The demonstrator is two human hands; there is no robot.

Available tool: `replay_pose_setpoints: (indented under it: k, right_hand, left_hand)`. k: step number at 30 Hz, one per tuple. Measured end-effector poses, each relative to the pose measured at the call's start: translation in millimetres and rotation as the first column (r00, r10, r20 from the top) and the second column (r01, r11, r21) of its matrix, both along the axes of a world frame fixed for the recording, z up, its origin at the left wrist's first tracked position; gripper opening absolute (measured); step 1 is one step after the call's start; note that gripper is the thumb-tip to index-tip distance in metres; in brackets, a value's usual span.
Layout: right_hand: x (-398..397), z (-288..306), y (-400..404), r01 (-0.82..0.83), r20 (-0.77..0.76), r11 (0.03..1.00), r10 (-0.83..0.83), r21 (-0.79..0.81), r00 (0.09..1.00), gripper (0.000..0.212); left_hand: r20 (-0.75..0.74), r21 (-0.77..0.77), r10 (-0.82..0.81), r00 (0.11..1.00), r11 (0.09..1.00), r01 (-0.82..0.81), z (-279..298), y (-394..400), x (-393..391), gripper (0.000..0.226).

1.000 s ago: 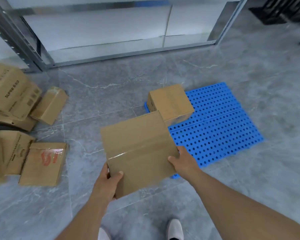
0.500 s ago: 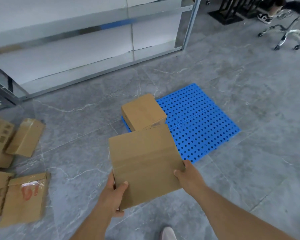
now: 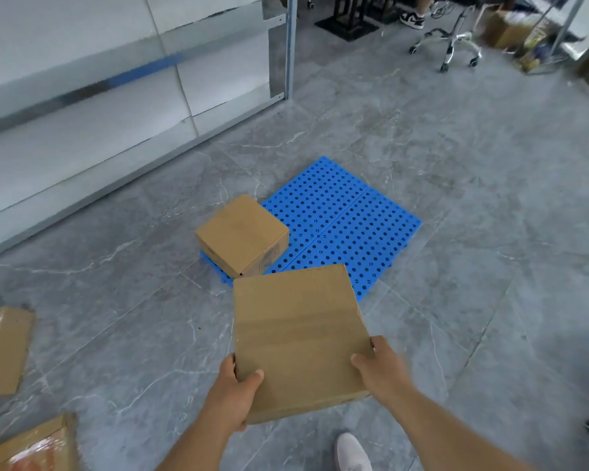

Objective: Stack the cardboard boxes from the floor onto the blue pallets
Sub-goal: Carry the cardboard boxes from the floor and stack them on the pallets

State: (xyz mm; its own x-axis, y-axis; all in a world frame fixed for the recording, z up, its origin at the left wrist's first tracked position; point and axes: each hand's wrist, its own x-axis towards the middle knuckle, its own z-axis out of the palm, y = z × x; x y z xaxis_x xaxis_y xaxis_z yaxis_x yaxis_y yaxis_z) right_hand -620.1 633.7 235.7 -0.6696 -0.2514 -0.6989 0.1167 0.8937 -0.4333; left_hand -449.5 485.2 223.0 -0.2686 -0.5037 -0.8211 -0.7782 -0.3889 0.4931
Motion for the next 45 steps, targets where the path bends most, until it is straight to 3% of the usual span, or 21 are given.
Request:
replay_pose_setpoints:
  k: [4,13,22,30,39,45]
  right_hand:
    - [11,-7,5,0.088,-0.004,0.996,-0.088,-0.013,0.996,0.035]
    - [-2,-43,20,0.256,0.019,0.967,-0.256,0.013,0.966,0.033]
    - [-30,-77,14,0.387,0.042,0.922,-0.388,0.031,0.921,0.036]
    - [-6,-114,-23,0.496,0.048,0.868,-0.496,0.011,0.867,0.048]
    - [60,-164,-62,0.679,0.041,0.732,-0.678,-0.056,0.734,0.045]
    - [54,-231,-92,0.712,0.018,0.686,-0.719,-0.15,0.695,0.044]
  left_hand:
    - [-0.018,-0.034,-0.08,0.997,0.996,0.08,-3,-12,-5,0.046]
    - [-0.002,-0.023,-0.305,0.952,0.952,0.305,-31,-24,-50,0.056]
    - [-0.042,-0.042,-0.391,0.919,0.92,0.39,-63,-41,-105,0.054]
    - [-0.029,-0.039,-0.453,0.891,0.891,0.452,-108,-85,-101,0.06]
    - [-0.107,-0.043,-0.598,0.794,0.801,0.597,-159,-137,-77,0.063]
    - [-0.058,-0.158,-0.644,0.763,0.76,0.63,-223,-169,-93,0.066]
